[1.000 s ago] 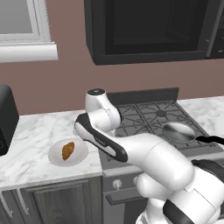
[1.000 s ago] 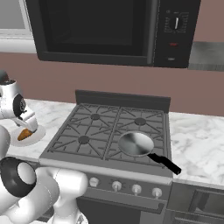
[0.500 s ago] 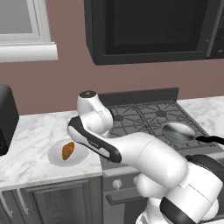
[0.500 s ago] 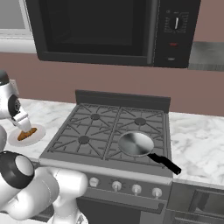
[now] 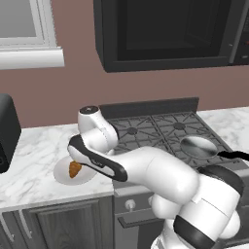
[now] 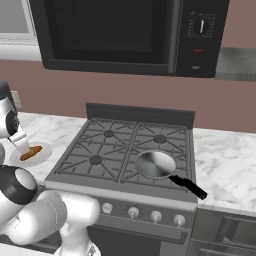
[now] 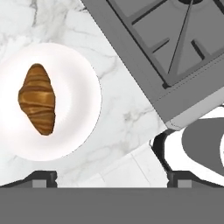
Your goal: Pick the croissant and place it on the pan. Then turn on the stove to warm the croissant.
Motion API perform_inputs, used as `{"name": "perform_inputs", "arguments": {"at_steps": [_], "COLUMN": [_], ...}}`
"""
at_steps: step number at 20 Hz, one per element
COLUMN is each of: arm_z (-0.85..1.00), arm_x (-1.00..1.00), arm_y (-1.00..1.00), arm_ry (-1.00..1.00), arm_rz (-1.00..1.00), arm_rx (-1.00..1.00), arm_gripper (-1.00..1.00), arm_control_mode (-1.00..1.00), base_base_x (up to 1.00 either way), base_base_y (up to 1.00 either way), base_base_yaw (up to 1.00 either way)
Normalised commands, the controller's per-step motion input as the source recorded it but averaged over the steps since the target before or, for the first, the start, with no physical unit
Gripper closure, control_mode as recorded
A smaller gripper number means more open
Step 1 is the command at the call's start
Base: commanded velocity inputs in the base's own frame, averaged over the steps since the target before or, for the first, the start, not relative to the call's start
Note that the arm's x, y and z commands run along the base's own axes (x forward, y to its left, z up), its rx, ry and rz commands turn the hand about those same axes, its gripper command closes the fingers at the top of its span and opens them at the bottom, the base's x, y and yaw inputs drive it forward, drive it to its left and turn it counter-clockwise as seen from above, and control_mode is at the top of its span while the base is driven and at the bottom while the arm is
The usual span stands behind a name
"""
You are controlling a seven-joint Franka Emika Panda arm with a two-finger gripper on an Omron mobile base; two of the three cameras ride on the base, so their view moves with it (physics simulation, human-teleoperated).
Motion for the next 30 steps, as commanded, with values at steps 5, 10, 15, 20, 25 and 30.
{"name": "perform_inputs", "arguments": {"at_steps": [5,10,15,20,25,30], "arm_z": [-0.12,-0.13,-0.12,-0.18,-0.18,-0.14], "arm_x": [0.15,0.2,0.16,0.17,0.19,0.21], "arm_y": [0.22,0.12,0.06,0.08,0.1,0.11], "arm_ry": [0.03,0.04,0.01,0.0,0.0,0.0], "arm_rz": [-0.01,0.0,0.0,0.0,0.0,0.0], "arm_rx": [0.0,0.0,0.0,0.0,0.0,0.0], "arm_gripper": [-1.0,-1.0,-1.0,-1.0,-1.0,-1.0], "arm_control_mode": [-1.0,-1.0,-1.0,-1.0,-1.0,-1.0], "base_base_x": [0.0,0.0,0.0,0.0,0.0,0.0], "base_base_y": [0.0,0.0,0.0,0.0,0.0,0.0], "base_base_yaw": [0.0,0.0,0.0,0.0,0.0,0.0]}}
